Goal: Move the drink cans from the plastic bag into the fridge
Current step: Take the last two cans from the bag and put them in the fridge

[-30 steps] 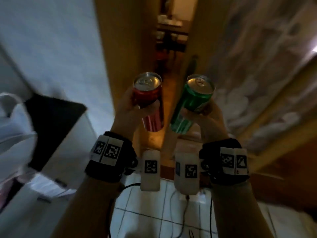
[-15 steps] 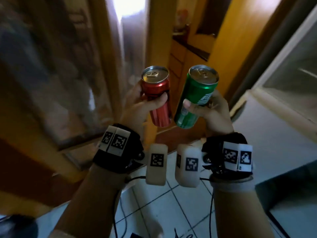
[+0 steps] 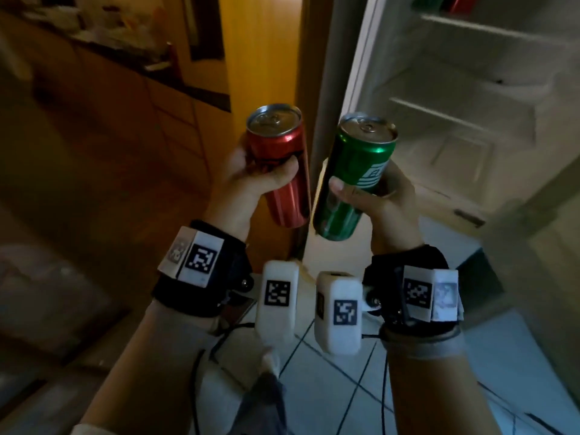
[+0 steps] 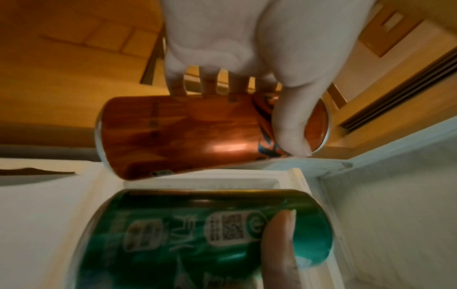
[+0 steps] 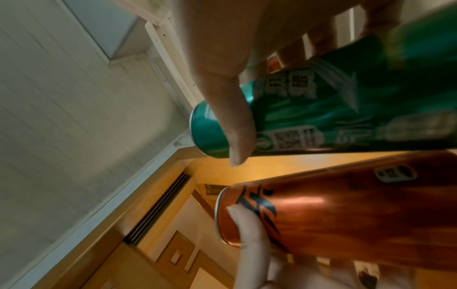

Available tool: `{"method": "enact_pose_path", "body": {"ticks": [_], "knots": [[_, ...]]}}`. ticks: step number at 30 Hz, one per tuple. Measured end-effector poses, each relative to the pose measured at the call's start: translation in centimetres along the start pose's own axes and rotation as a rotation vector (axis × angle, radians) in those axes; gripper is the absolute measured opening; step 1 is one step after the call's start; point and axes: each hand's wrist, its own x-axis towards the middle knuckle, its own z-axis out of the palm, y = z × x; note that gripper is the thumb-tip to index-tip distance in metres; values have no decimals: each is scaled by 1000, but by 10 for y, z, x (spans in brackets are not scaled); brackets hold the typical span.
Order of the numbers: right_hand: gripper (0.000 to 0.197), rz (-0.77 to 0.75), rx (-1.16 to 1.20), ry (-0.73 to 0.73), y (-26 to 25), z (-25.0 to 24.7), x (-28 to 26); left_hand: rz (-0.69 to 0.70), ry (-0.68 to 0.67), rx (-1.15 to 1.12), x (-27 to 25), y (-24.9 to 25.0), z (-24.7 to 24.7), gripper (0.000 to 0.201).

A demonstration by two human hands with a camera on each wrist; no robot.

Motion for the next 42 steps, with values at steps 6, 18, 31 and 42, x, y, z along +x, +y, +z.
{"method": "enact_pose_path", "body": {"ticks": [6, 18, 31, 42], "knots": [[50, -88, -60, 147, 1, -36, 140, 106, -300, -53, 161, -5, 62, 47], [36, -300, -110, 447, -40, -199, 354, 314, -599, -87, 411, 31, 265, 39], [33, -279, -64, 400, -33, -261, 504, 163, -538, -33, 557, 1, 374, 33], [23, -298, -68, 355, -31, -260, 522, 168, -641, -9, 576, -20, 397, 53]]}}
